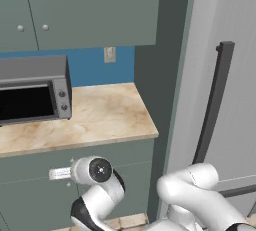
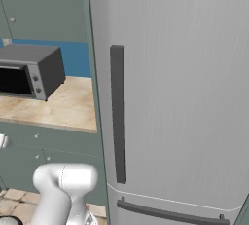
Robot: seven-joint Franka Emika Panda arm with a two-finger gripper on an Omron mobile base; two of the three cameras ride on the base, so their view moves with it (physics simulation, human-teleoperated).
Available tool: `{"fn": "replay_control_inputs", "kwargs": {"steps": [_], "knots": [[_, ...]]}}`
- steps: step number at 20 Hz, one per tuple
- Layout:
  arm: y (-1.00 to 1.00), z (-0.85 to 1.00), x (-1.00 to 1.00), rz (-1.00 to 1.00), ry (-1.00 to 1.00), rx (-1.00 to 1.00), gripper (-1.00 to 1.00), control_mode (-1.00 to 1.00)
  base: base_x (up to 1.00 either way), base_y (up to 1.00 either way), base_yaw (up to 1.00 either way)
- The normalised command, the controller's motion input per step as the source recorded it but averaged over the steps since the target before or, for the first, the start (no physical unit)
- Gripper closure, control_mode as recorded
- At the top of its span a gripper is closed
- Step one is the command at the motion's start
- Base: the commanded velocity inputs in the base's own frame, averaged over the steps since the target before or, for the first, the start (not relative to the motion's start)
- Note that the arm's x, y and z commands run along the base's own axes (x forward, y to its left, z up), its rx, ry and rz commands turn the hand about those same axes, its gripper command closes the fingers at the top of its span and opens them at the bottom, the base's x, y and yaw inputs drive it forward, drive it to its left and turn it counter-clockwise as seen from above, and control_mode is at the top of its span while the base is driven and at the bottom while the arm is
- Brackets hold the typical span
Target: Take the tongs from the drawer on the left and place them on the dining counter next to the tray containing the kebab skewer.
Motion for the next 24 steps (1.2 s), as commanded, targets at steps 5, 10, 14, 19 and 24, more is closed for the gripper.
{"fn": "replay_control_inputs", "kwargs": {"steps": [5, 10, 14, 19, 24], "knots": [[0.40, -0.11, 0.08, -0.09, -0.43, 0.01, -1.00, -1.00, 0.00, 0.00, 0.00], [0.00, -0.01, -0.19, -0.17, -0.26, -0.02, -1.00, -1.00, 0.00, 0.00, 0.00], [0.00, -0.03, -0.08, -0.14, -0.17, -0.02, -1.00, -1.00, 0.00, 0.00, 0.00], [0.04, -0.02, 0.00, 0.00, 0.00, -0.02, -1.00, -1.00, 0.00, 0.00, 0.00], [-0.08, -0.09, 0.00, -0.05, 0.00, -0.01, -1.00, -1.00, 0.00, 0.00, 0.00]]}}
